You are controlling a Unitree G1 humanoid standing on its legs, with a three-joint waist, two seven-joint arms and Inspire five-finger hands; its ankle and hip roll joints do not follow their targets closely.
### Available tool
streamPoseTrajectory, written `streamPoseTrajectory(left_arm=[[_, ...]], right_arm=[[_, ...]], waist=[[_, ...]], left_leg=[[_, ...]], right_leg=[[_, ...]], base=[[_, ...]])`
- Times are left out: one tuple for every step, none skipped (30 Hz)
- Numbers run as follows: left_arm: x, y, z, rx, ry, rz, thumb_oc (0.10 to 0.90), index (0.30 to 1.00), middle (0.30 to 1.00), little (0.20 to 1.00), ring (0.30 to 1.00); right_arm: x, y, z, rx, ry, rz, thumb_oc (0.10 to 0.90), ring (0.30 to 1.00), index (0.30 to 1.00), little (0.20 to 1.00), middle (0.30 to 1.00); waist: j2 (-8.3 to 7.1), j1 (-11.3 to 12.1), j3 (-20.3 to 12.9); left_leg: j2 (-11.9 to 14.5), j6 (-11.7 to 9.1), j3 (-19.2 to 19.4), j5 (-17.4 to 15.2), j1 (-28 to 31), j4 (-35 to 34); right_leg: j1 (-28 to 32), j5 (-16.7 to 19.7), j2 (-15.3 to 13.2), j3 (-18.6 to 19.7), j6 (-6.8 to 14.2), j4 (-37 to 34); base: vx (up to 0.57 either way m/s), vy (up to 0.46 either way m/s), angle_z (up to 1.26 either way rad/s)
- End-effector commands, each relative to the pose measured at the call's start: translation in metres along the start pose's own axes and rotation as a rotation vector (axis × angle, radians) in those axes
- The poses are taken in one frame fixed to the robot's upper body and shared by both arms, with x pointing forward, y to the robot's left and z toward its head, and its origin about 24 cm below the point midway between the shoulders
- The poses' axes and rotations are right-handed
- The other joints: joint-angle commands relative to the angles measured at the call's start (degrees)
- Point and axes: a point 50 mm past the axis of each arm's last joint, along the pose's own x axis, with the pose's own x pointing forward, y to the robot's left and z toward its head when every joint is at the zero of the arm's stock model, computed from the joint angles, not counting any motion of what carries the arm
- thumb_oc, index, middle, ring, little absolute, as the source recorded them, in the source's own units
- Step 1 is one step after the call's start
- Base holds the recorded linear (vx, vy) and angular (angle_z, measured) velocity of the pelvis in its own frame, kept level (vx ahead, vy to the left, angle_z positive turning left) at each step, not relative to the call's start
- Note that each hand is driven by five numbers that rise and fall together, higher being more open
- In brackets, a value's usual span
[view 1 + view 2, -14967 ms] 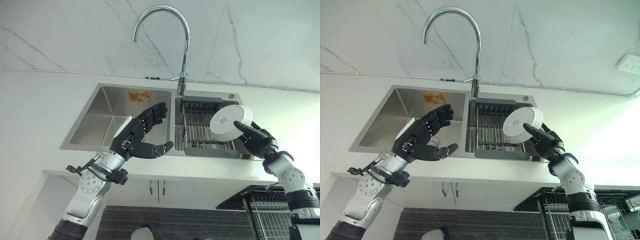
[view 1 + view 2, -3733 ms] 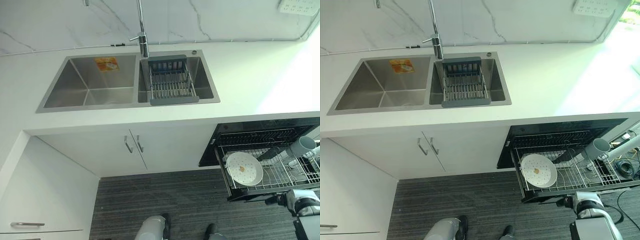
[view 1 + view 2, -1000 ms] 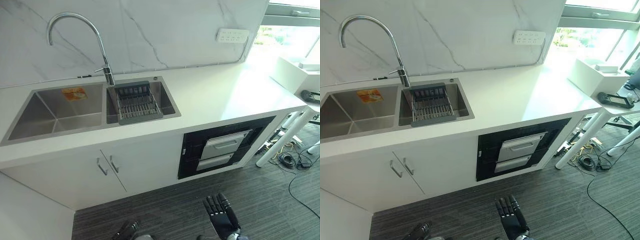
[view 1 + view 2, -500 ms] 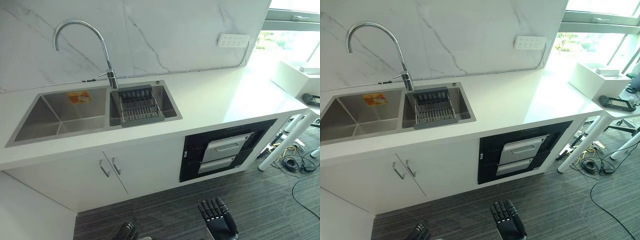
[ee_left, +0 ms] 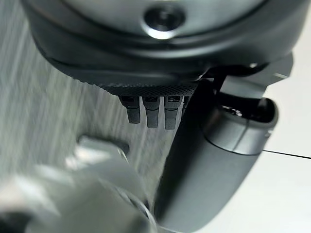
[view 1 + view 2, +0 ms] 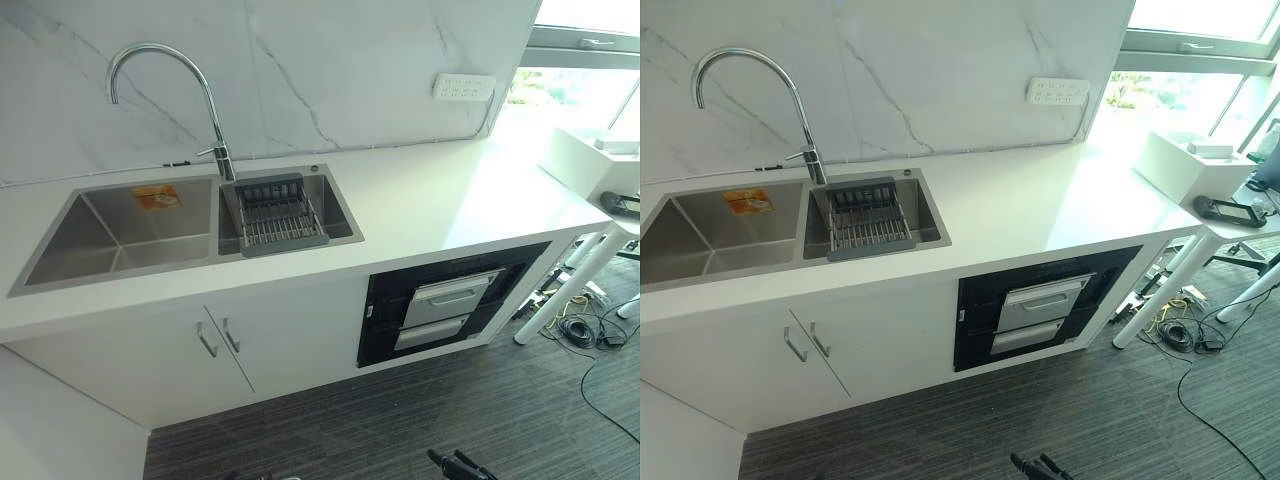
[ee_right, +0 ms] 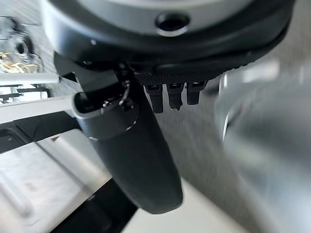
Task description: Place the dishes in the dishwasher.
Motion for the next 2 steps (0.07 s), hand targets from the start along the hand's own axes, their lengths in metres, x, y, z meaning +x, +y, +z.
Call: streamPoseTrajectory(left_arm=[[0.0015,-0.0011,0.0191,0.060,-0.065,0.022,0.800,0.900,0.900,0.900,0.900],[0.0013,0.0001,0.0196,0.063,-0.066,0.022,0.800,0.900,0.900,0.900,0.900]], right_arm=[[0.0043,0.0027,0.0400,-0.098,-0.139,-0.056,0.800,0.900,0.900,0.900,0.900],[0.0043,0.0023,0.0406,-0.112,-0.140,-0.061,0.800,0.900,0.900,0.900,0.900]], waist=[[1.27,0.67,3.06],[1.29,0.69,3.18]], left_leg=[[2.22,-3.04,0.99,-8.04,5.43,-1.68],[2.21,-3.00,0.96,-8.05,5.39,-1.68]], right_leg=[[1.37,-10.12,0.26,-0.44,1.90,4.71],[1.31,-10.13,0.27,-0.37,1.90,4.71]], base=[[0.00,0.000,0.00],[0.00,0.000,0.00]])
